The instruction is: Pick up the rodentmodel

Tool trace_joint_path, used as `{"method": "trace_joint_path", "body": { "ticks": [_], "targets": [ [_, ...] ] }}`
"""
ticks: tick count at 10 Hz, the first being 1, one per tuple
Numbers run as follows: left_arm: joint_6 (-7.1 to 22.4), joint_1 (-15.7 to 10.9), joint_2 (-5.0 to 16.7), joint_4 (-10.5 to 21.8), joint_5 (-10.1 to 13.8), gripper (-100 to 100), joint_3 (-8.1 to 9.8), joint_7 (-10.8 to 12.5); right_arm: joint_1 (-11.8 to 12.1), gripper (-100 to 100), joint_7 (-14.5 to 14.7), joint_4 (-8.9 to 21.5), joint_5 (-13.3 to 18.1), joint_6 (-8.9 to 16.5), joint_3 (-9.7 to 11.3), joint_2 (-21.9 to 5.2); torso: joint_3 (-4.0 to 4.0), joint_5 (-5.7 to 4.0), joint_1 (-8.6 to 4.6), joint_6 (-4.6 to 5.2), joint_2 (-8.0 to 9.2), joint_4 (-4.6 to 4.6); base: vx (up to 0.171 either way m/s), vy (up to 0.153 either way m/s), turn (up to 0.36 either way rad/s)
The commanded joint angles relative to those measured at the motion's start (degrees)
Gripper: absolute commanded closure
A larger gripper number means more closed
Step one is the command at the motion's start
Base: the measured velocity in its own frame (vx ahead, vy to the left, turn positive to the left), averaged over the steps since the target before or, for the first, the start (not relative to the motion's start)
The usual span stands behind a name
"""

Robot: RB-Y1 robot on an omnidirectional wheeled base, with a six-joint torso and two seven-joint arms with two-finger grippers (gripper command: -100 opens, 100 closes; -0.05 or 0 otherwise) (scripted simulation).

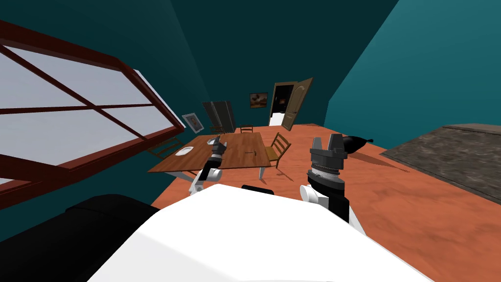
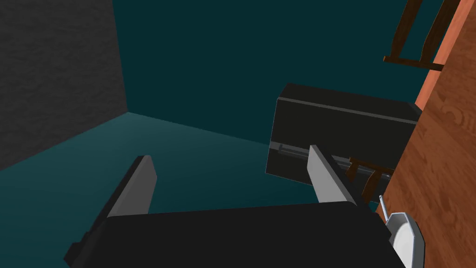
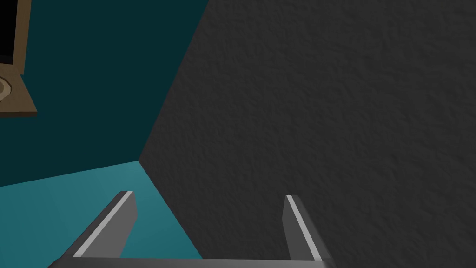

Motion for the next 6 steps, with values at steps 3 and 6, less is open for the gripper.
{"method": "trace_joint_path", "body": {
  "ticks": [3,6],
  "targets": [
    [5.66,-3.36,3.54,5.33,1.54,-100,2.81,4.9,0.0,0,0.0,0.0,0.0,0.0,0.0,0.0,-0.04,0.01,0.09,0.0,-0.08,-0.02,0.018,-0.181,0.08],
    [9.4,-4.8,4.53,7.66,2.07,-100,3.88,6.73,0.0,0,0.0,0.0,0.0,0.0,0.0,0.0,-0.07,0.0,0.06,0.01,-0.11,-0.03,0.007,-0.168,0.052]
  ]
}}
